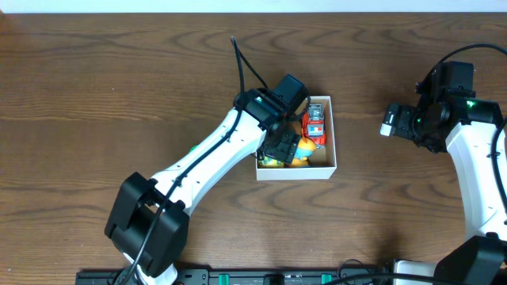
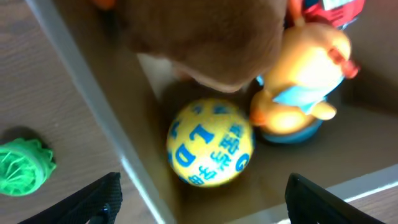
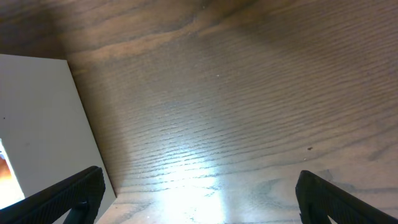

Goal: Pack container
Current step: 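Carry the yellow ball into the box and release it, then move the left gripper to the green round toy and grasp it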

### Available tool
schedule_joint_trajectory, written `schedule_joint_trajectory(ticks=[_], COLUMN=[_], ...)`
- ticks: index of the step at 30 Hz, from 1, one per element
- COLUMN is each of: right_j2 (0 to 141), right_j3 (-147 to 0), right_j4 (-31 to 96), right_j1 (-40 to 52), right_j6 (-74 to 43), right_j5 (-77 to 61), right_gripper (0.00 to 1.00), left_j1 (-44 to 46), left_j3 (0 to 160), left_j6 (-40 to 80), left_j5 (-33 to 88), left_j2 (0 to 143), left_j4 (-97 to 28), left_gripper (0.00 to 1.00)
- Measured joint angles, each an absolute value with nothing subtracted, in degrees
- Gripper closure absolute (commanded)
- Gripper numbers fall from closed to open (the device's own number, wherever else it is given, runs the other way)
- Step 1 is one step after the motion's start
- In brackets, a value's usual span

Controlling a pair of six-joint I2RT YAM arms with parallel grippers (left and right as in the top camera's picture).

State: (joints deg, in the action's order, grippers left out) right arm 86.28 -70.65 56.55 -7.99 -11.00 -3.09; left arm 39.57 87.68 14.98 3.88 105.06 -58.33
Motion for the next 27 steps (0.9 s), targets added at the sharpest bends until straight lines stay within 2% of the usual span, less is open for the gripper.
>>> schedule_joint_trajectory(ticks=[3, 6, 13, 19, 27], right_j2=[86.3, 86.3, 86.3, 86.3, 86.3], right_j3=[-70.7, -70.7, -70.7, -70.7, -70.6], right_j4=[56.6, 56.6, 56.6, 56.5, 56.5], right_j1=[-8.0, -8.0, -8.0, -8.0, -8.0], right_j6=[-11.0, -11.0, -11.0, -11.0, -11.0], right_j5=[-3.1, -3.1, -3.1, -3.1, -3.1], right_gripper=[0.01, 0.01, 0.01, 0.01, 0.01], left_j1=[37.8, 34.0, 18.3, 10.8, 10.1], left_j3=[87.7, 87.7, 87.9, 83.2, 72.4], left_j6=[15.0, 15.0, 17.0, 18.0, 18.2], left_j5=[2.4, -0.1, -2.0, 2.5, 5.7], left_j2=[102.1, 96.2, 86.5, 89.9, 100.4], left_j4=[-60.3, -62.4, -64.1, -60.7, -53.8], left_gripper=[0.11, 0.01, 0.02, 0.02, 0.02])
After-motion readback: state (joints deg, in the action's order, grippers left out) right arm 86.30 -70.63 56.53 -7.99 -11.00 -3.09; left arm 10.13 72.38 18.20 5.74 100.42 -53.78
